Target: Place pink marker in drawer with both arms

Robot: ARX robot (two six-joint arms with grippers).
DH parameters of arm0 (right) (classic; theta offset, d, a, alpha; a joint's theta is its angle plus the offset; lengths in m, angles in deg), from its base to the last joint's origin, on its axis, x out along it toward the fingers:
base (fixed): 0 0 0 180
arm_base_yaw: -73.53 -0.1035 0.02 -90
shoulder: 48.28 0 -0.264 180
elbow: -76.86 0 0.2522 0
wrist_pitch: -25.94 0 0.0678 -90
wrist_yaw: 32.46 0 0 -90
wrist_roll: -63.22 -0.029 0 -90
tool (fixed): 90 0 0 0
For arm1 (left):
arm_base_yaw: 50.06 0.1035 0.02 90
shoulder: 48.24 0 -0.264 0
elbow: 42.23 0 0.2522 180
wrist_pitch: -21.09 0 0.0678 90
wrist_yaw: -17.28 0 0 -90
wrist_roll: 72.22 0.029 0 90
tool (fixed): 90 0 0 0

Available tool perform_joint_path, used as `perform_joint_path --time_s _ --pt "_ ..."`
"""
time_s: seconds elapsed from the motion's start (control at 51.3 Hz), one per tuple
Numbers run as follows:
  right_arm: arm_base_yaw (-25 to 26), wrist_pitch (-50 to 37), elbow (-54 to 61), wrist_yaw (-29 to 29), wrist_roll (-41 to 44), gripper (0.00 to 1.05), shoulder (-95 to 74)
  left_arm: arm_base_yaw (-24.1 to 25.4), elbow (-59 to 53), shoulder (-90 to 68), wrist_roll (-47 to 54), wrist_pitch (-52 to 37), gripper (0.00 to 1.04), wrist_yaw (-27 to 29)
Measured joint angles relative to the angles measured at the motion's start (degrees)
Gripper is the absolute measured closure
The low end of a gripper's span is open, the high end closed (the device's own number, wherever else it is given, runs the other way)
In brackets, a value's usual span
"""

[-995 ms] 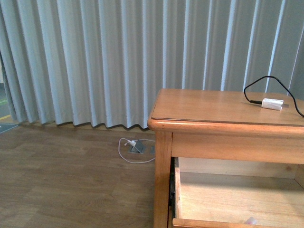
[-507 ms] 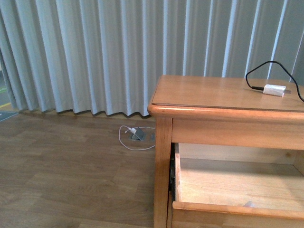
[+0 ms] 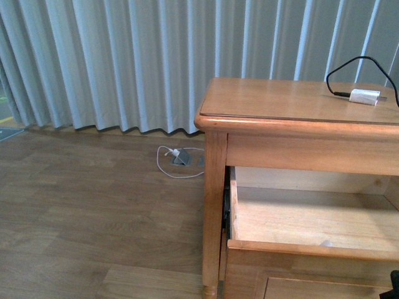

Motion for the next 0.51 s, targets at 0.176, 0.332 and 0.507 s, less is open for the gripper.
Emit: perform_joint_path --time_s 0.176,0.332,0.507 --pt "-0.31 -7.23 -3.32 1.66 -0.17 0.08 -7.06 0.0 0.0 0.0 0.0 0.0 0.06 0.0" --pt "-0.39 -12.46 -7.58 3.21 -0.07 0.08 -11.28 0.0 0.0 0.0 0.0 0.0 0.06 0.0" --pt "-0.83 -15.93 -13.64 4.42 0.24 0.08 -16.2 0.0 0.0 0.0 0.0 0.0 0.06 -0.02"
